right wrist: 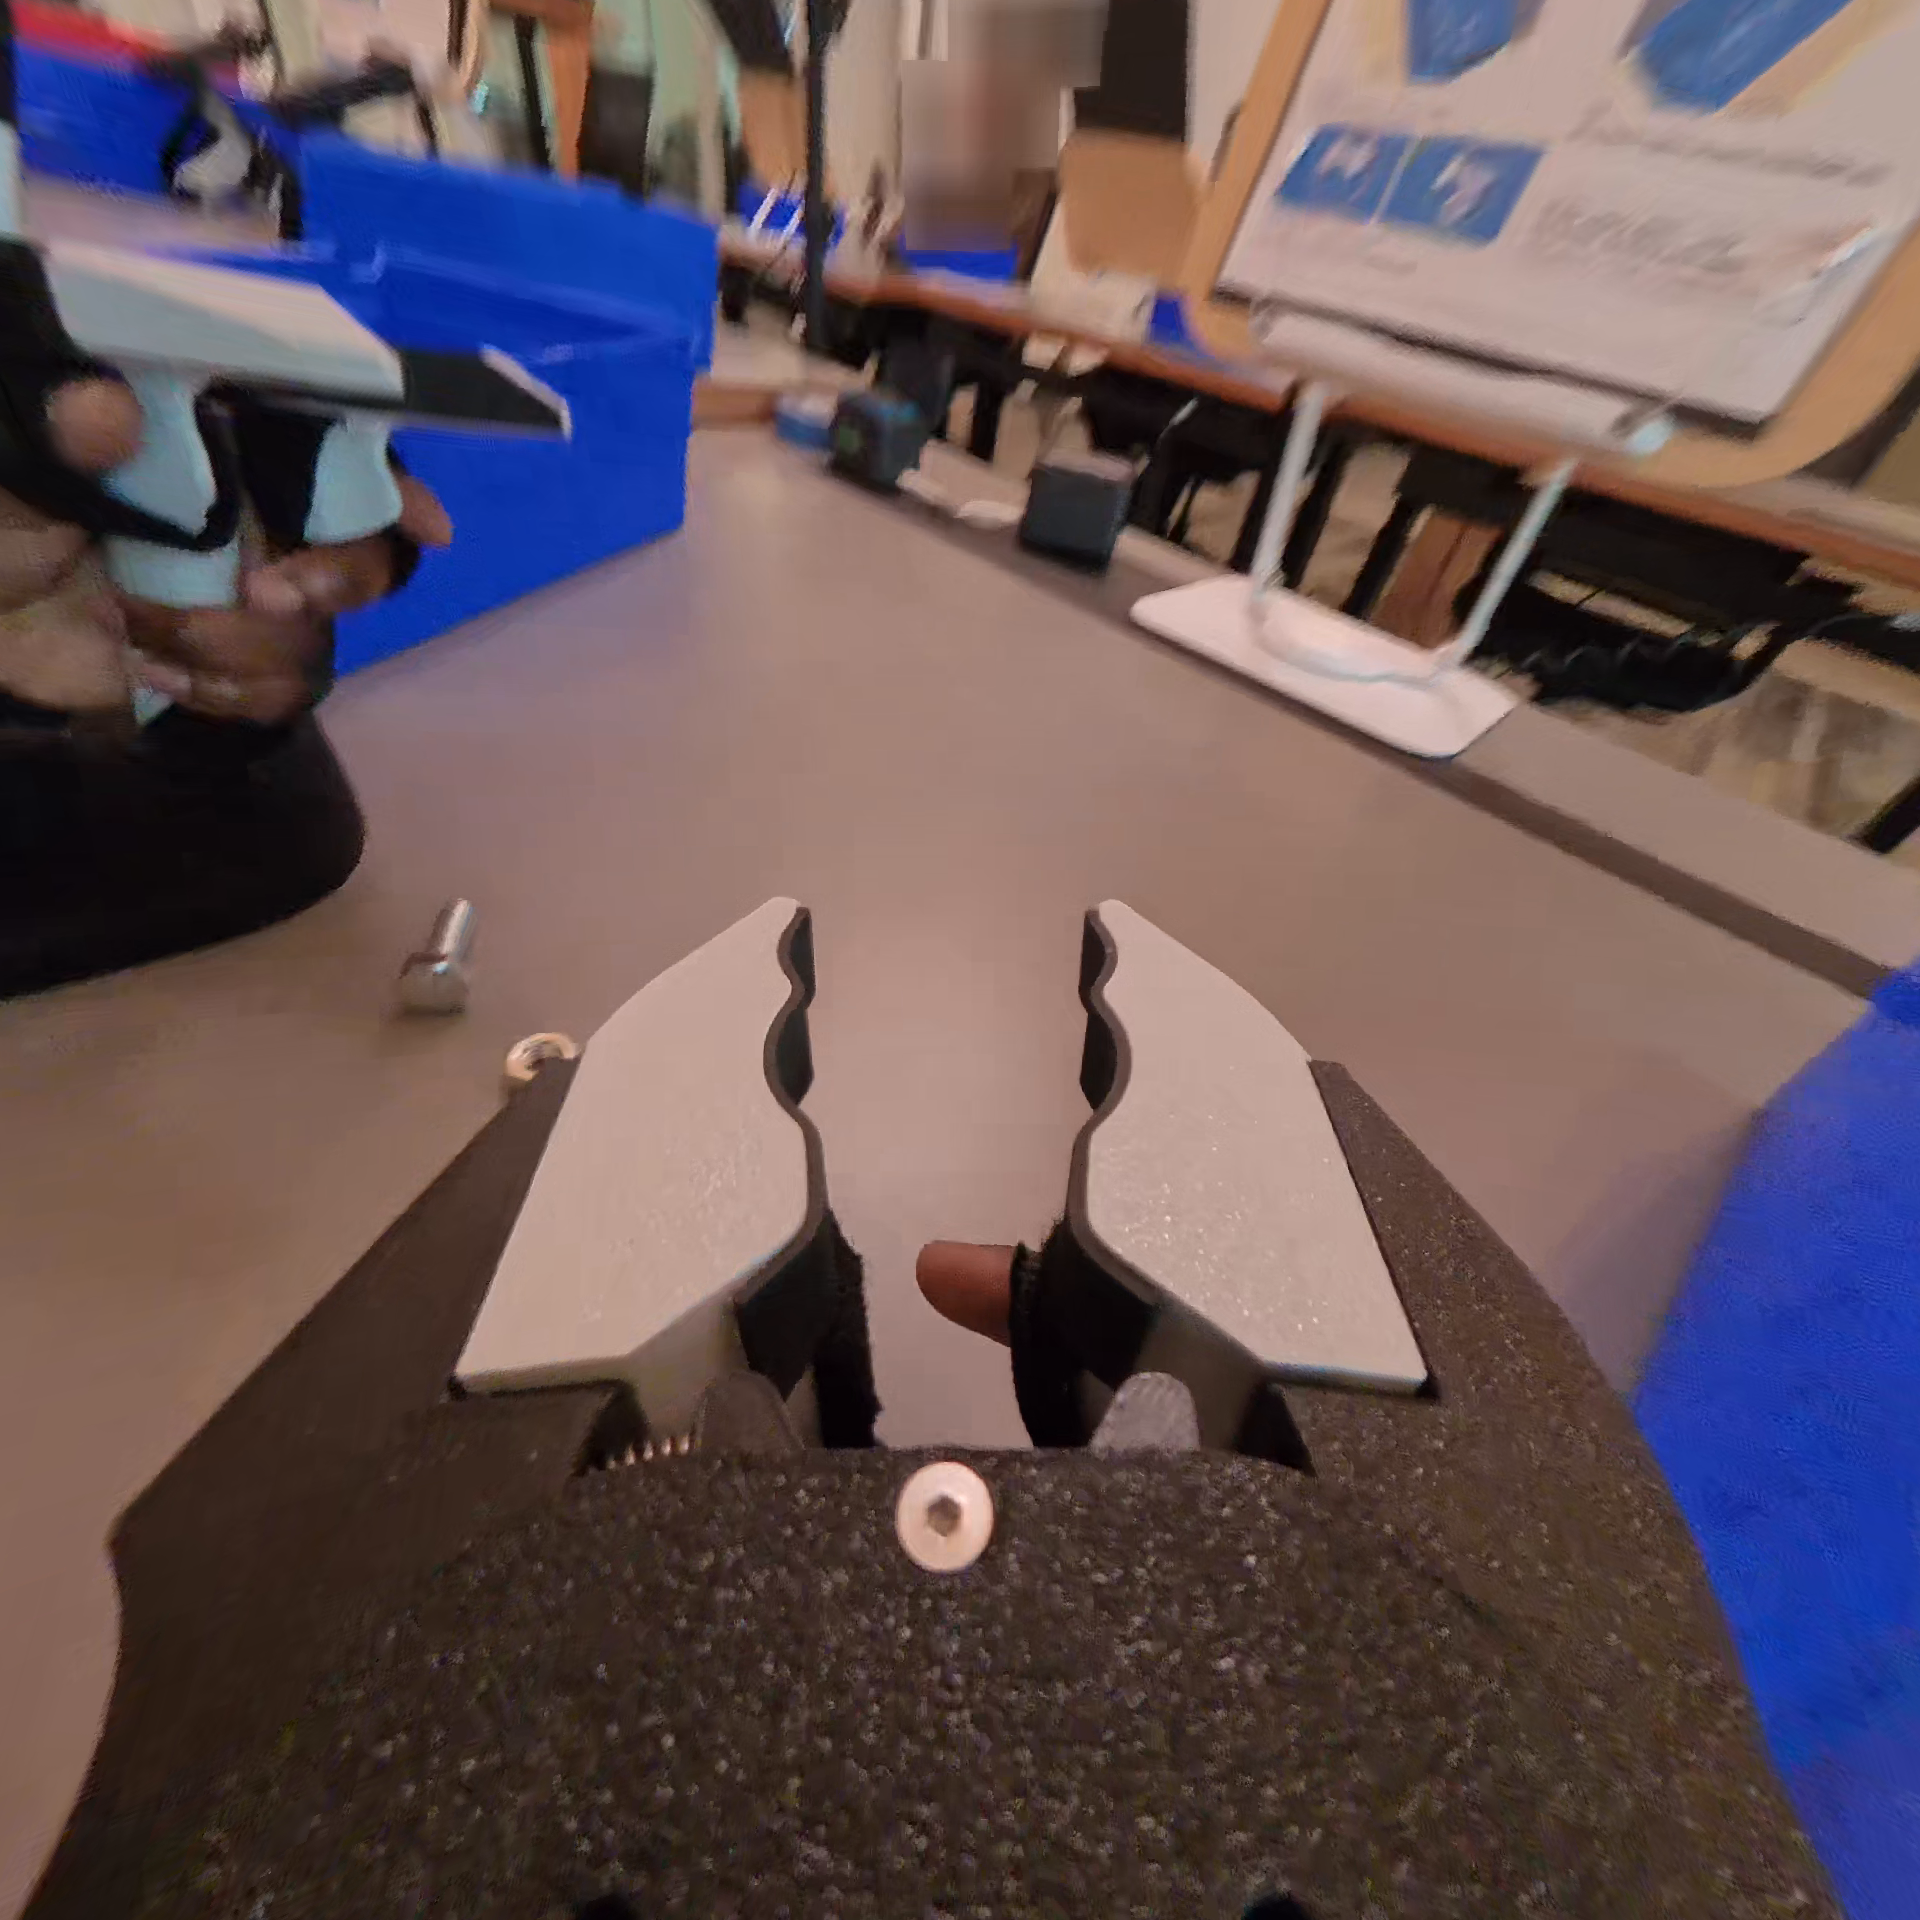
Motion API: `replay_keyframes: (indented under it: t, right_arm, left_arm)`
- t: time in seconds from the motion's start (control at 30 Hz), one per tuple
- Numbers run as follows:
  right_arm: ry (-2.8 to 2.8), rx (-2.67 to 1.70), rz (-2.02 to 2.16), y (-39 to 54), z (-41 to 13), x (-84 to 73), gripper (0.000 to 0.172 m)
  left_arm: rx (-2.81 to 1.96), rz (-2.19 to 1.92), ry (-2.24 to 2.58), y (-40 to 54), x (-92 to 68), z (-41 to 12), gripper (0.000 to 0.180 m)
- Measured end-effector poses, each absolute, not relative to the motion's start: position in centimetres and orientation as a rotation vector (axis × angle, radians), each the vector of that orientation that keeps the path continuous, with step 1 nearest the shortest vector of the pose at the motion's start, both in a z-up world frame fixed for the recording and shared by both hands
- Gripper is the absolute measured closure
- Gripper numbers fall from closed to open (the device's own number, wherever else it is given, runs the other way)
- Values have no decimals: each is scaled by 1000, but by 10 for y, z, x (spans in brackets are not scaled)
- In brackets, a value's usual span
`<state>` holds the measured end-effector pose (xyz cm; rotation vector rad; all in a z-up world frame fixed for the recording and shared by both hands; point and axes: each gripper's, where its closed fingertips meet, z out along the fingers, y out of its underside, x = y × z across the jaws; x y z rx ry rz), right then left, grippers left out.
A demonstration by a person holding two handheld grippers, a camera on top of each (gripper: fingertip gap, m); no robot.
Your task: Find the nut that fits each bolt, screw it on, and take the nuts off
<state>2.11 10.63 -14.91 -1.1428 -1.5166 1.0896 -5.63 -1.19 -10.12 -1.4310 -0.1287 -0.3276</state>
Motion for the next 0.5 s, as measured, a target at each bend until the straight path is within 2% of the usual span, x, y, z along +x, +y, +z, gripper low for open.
replay_keyframes:
  t: [0.03, 0.1, 0.13, 0.5]
  right_arm:
    - [-1591, -1157, 1104, 95, -154, 17, 123]
    - [-1779, -1185, 1174, 65, -163, 12, 145]
    - [-1874, -1208, 1191, 50, -168, 9, 147]
    - [-2486, -1267, 813, -29, -222, -24, 147]
  left_arm:
    - [-1390, -293, -155, -18, -61, -101, 135]
    - [-1323, -257, -200, -27, -68, -99, 132]
    - [-1295, -257, -205, -30, -69, -97, 131]
    - [-1228, -273, -219, -44, -75, -92, 129]
